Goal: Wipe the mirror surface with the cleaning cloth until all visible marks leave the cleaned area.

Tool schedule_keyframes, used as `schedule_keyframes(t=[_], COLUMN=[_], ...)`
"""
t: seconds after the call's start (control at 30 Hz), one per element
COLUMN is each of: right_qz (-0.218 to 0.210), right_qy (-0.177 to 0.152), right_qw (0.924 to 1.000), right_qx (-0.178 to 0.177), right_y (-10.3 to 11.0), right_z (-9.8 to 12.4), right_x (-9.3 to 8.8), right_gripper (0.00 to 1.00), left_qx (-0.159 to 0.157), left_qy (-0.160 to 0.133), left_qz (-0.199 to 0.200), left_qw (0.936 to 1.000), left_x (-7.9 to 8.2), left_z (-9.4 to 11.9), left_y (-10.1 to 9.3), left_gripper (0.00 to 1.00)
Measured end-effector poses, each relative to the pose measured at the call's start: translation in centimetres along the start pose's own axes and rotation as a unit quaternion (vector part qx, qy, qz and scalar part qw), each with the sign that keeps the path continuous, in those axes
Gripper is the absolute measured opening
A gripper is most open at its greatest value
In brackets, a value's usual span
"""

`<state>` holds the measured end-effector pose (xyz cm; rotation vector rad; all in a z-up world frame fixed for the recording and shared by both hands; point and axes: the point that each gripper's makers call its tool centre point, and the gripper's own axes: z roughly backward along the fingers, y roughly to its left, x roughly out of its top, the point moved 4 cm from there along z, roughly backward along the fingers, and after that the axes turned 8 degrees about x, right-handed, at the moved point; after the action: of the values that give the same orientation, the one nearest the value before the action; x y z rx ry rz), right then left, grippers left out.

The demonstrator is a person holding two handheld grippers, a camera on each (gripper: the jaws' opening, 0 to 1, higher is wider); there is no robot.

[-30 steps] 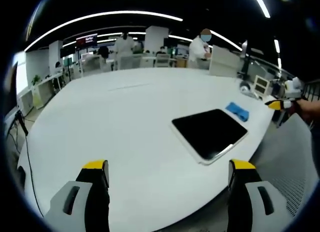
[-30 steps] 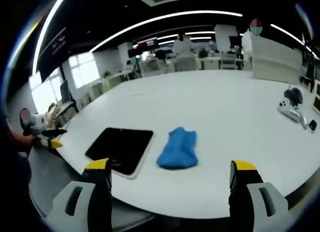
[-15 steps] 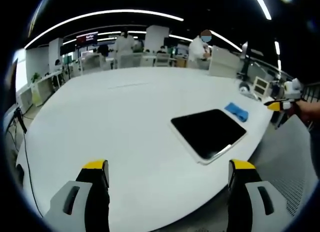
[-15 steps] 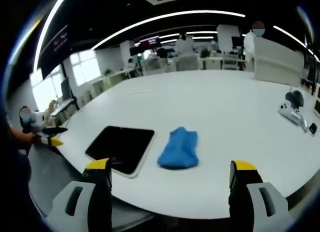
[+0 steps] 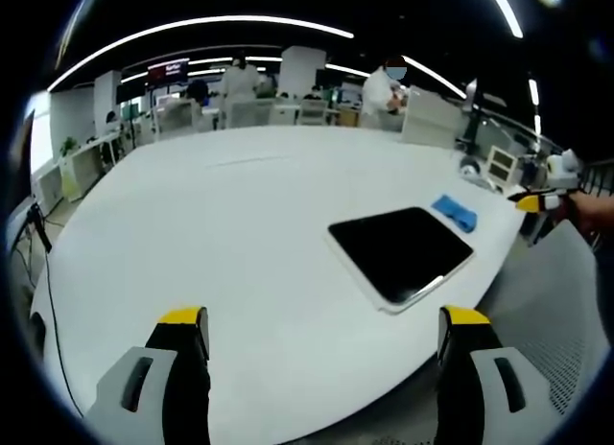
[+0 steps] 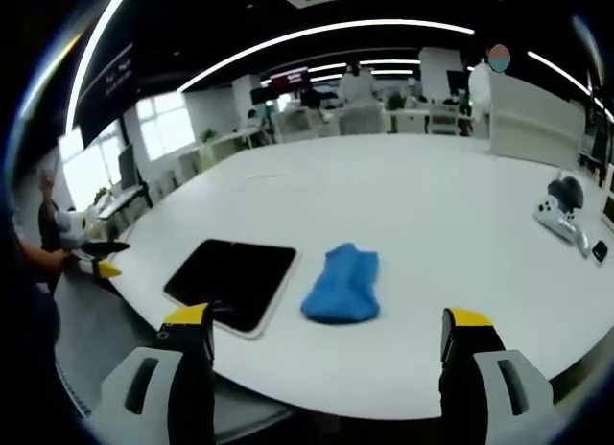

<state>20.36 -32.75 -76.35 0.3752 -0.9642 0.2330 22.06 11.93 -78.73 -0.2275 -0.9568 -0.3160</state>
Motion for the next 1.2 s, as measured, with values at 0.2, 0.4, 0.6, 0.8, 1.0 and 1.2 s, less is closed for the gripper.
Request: schedule_keyframes(t=[0.2, 0.4, 0.6, 0.8, 1.0, 1.2], right_qz=[0.005, 0.006, 0.009, 0.015, 0.004, -0.015], right_qy=[0.004, 0.010, 0.013, 0.026, 0.057, 0.091], right_qw=[1.0000, 0.9999, 0.9999, 0.9995, 0.9980, 0.9954], right_qx=[0.000, -0.001, 0.000, -0.008, -0.026, -0.026], right_y=[-0.1, -0.1, -0.1, -0.9, -2.4, -3.5], right_z=[0.0, -0.1, -0.4, -0.8, -2.0, -4.3], right_x=[0.0, 0.0, 0.1, 1.6, 3.5, 4.5], right_gripper=[0.96, 0.97, 0.97, 0.97, 0.93, 0.94], left_qx=[-0.002, -0.003, -0.004, -0.007, -0.006, -0.006], left_qy=[0.003, 0.004, 0.005, 0.007, 0.009, 0.008], left_qz=[0.000, -0.004, -0.002, -0.005, -0.002, -0.002], left_qw=[1.0000, 1.0000, 1.0000, 0.9999, 0.9999, 0.9999], left_x=[-0.1, -0.1, -0.2, -0.2, -0.3, -0.3], left_z=[0.0, 0.0, -0.1, -0.1, -0.2, -0.2], left_y=[-0.1, -0.1, -0.1, -0.1, -0.1, -0.1], left_gripper=[0.99, 0.99, 0.99, 0.99, 0.99, 0.99])
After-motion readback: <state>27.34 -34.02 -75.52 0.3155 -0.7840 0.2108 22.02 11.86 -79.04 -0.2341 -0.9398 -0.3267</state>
